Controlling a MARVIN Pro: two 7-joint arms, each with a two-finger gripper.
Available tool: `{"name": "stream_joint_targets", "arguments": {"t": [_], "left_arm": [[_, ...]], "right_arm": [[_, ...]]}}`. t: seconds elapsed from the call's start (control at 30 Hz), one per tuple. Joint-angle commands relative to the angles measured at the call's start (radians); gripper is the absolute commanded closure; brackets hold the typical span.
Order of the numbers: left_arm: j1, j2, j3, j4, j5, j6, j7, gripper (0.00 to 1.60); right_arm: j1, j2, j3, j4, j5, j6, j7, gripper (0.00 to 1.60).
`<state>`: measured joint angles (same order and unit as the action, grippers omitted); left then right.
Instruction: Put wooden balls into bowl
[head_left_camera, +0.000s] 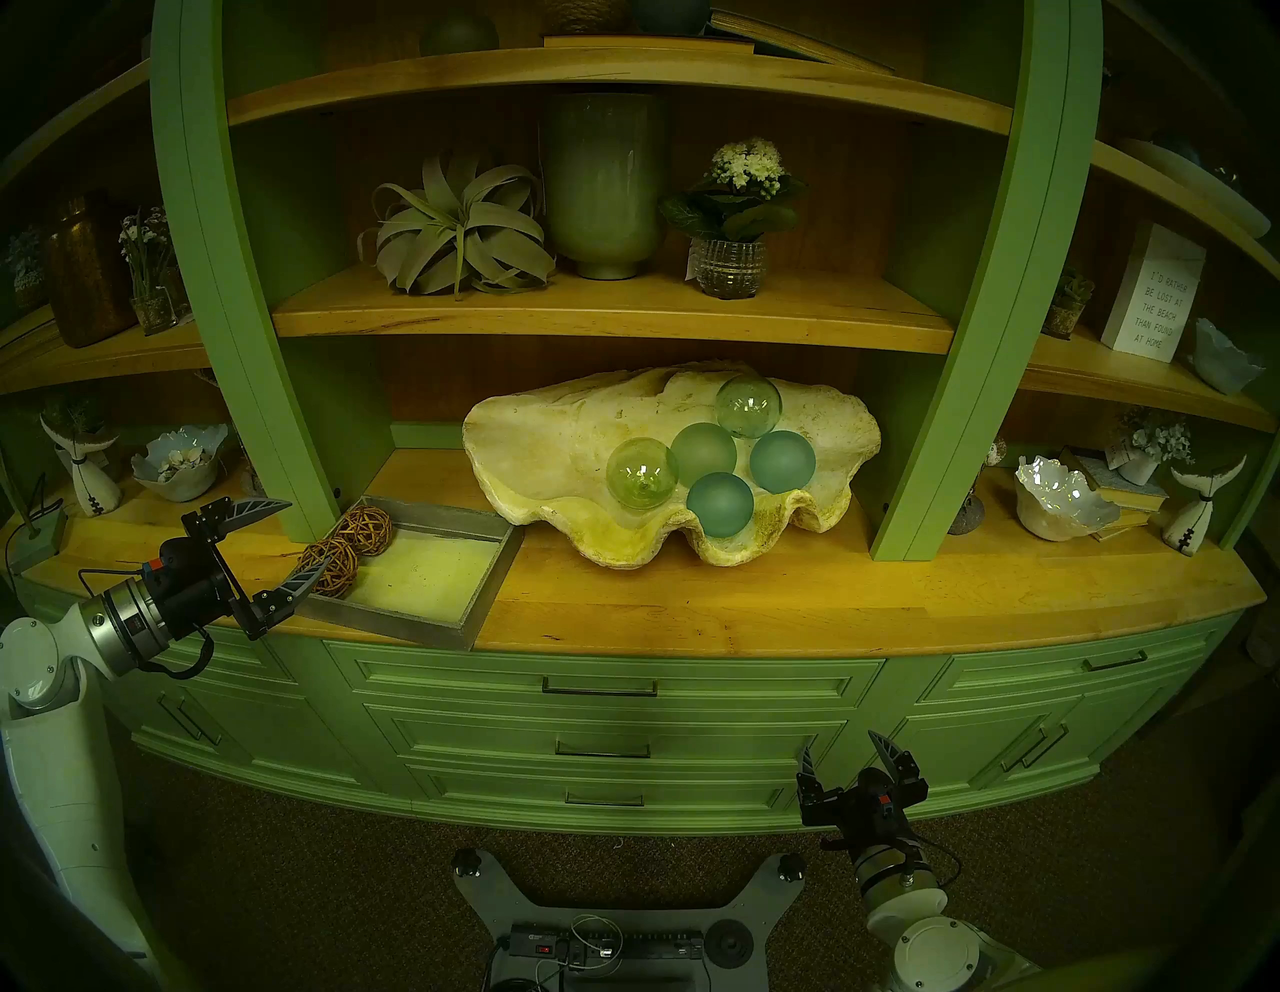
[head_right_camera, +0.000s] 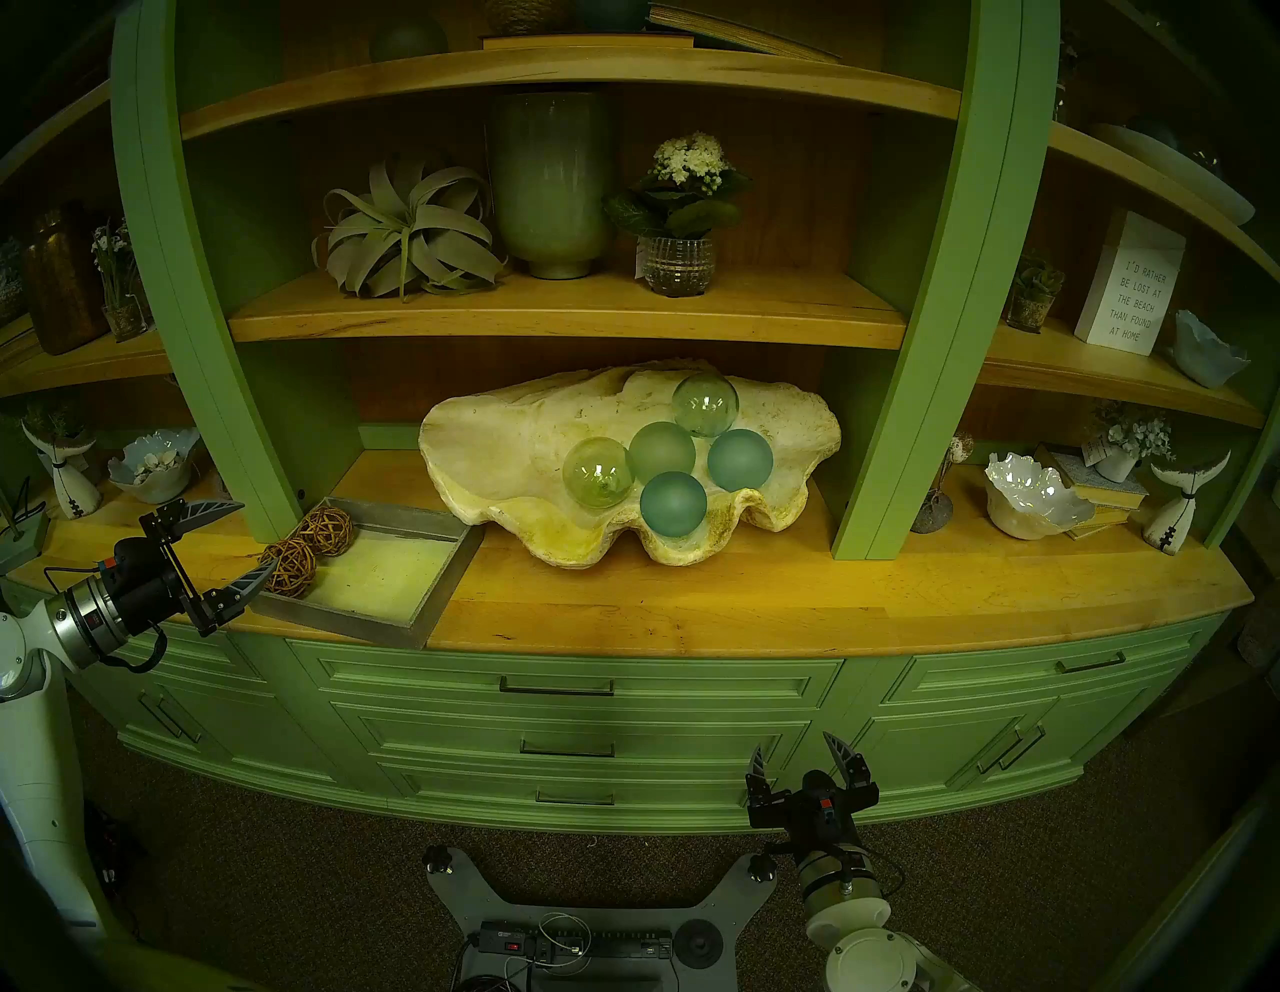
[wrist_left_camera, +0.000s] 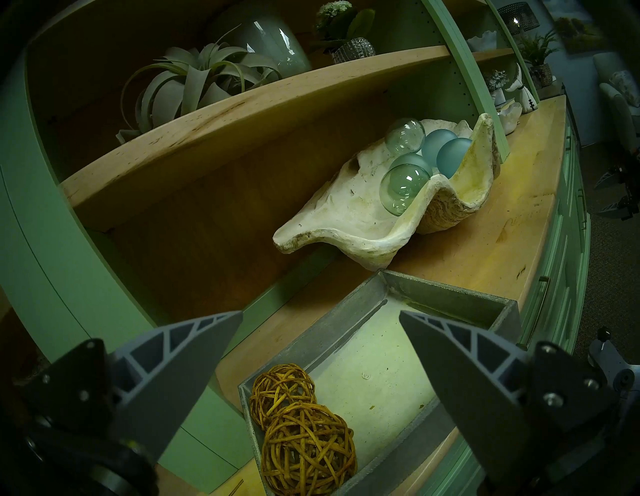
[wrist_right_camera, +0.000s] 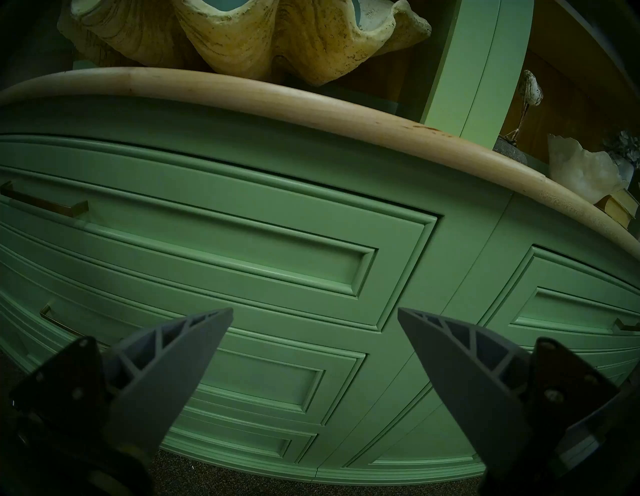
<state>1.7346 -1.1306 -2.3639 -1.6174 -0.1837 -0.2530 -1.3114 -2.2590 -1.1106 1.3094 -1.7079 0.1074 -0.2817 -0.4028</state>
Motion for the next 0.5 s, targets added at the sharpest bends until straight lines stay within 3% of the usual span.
{"name": "stream_joint_targets", "arguments": {"t": [0.0,0.27,0.33,0.47], "left_arm": [[-0.011,0.006,-0.004,-0.015,-0.010,0.000,-0.001,0.00],[-0.011,0.006,-0.004,-0.015,-0.010,0.000,-0.001,0.00],[-0.018,0.006,-0.018,-0.017,-0.022,0.029,0.008,0.00],[-0.045,0.100,-0.121,0.029,-0.027,0.048,0.018,0.00]], "right_arm": [[0.001,0.000,0.000,-0.022,0.000,-0.002,0.000,0.00],[0.001,0.000,0.000,-0.022,0.000,-0.002,0.000,0.00],[0.001,0.000,0.000,-0.022,-0.001,-0.003,0.000,0.00],[0.004,-0.002,-0.001,-0.016,-0.001,-0.005,0.000,0.00]]}}
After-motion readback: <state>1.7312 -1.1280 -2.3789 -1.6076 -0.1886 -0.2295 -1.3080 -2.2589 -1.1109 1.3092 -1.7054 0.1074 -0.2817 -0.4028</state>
